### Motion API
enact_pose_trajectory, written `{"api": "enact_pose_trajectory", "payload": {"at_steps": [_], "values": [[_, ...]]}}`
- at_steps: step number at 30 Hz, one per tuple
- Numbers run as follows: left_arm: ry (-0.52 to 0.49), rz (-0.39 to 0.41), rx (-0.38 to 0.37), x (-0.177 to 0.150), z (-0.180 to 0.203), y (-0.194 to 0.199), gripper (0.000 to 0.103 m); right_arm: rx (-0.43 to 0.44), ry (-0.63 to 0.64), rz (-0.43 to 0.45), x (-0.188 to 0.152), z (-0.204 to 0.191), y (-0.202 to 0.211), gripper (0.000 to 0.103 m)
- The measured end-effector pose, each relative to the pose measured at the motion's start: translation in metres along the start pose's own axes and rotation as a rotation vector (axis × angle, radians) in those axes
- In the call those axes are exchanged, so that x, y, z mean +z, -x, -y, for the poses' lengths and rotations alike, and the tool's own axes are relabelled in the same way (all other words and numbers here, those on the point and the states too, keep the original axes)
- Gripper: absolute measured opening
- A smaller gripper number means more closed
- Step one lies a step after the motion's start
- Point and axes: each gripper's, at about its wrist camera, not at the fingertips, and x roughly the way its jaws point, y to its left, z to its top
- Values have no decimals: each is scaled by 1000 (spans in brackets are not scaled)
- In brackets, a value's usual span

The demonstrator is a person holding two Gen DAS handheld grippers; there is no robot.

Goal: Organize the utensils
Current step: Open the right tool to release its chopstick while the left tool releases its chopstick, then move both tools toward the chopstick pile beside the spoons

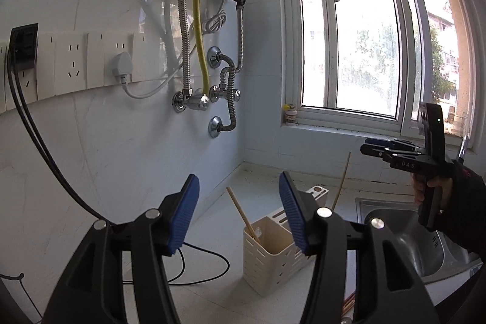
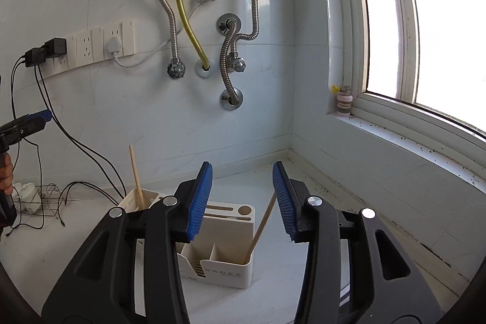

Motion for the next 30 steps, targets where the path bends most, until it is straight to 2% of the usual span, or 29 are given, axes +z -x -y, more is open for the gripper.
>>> {"api": "enact_pose_trajectory", "payload": {"at_steps": [3, 7, 12, 14, 19, 23, 27, 30], "values": [[-14, -70, -36, -21, 4, 4, 54, 51, 22, -6, -2, -5, 12, 40], [-119, -203, -86, -66, 20, 2, 54, 166, 113, -65, -20, -22, 23, 39], [-227, -395, -195, -128, 41, -5, 54, 265, 234, -258, -68, -37, 15, 35], [-249, -459, -218, -149, 44, -10, 54, 293, 243, -342, -90, -38, 8, 28], [-308, -595, -280, -194, 44, -20, 54, 393, 266, -482, -132, -49, -4, 27], [-333, -641, -313, -210, 39, -25, 52, 451, 338, -584, -164, -66, -13, 24], [-383, -687, -338, -223, 33, -31, 41, 478, 404, -660, -188, -78, -22, 20], [-386, -711, -346, -227, 25, -38, 35, 498, 436, -684, -196, -85, -29, 13]]}}
